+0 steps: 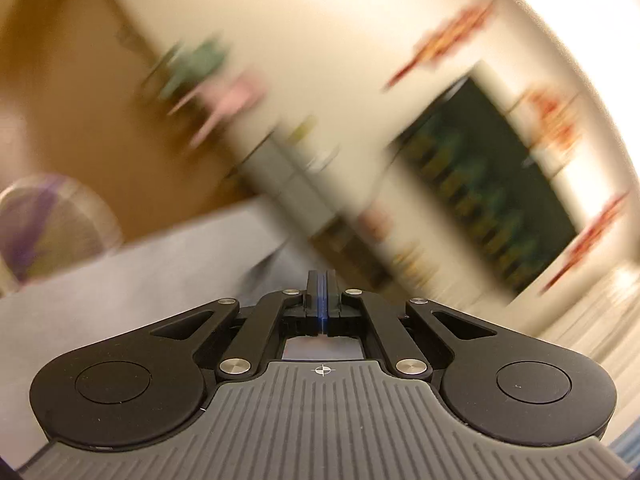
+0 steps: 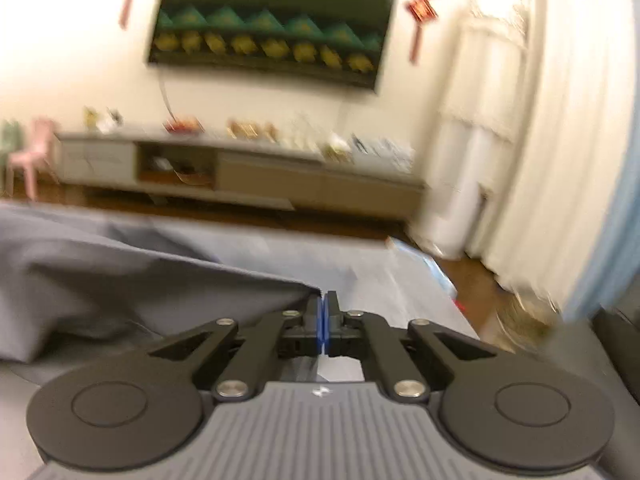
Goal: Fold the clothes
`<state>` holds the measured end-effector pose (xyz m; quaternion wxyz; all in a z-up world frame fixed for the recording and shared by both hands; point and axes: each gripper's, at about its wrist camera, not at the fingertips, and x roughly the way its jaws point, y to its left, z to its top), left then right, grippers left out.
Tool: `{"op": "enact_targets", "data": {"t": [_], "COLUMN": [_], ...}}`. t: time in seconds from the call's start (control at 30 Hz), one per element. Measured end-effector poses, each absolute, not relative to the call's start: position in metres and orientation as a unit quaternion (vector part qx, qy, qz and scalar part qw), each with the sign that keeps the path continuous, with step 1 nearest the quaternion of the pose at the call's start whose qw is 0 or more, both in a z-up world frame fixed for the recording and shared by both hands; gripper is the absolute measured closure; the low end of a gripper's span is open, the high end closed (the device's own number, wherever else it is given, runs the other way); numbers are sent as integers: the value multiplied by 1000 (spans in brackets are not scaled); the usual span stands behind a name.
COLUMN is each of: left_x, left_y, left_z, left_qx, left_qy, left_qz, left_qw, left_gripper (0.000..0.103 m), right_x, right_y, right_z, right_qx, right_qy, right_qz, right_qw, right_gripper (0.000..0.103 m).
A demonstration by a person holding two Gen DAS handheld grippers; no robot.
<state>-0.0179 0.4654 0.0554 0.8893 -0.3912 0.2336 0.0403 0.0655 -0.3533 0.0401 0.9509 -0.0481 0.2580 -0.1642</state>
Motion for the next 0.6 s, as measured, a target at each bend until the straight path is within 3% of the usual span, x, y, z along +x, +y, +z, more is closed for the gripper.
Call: {"op": "enact_targets", "data": {"t": [0.03,0.1,0.23,0.37,0.4,0.47,0.5,0.6], "left_x": [-8,12,32,61,68,75,75,57], "left_y": [461,435,394,385,388,389,386,378], "left_z": [45,33,22,-3,-8,-10,-6,26], "left_qx": [-374,-302,-203,-176,-180,-202,-206,-205], "left_qy": [281,350,384,415,421,430,425,359], "left_qz": [48,40,28,50,48,15,-6,-72], "left_qw": [882,886,900,891,887,880,881,908], "left_gripper": [91,59,26,26,35,98,103,103], "right_x": [68,81,76,76,75,69,66,61], "right_y": [-357,-365,-361,-356,-353,-349,-348,-351], "right_z": [26,5,1,-13,-15,-15,-16,-14], "right_qx": [-38,0,17,-3,-10,-12,-12,-3], "right_qy": [279,328,330,350,355,361,364,355], "right_qz": [-175,-174,-177,-184,-186,-183,-181,-184], "right_qw": [944,929,927,919,916,914,914,916], "right_gripper": [102,102,101,98,97,97,97,99]}}
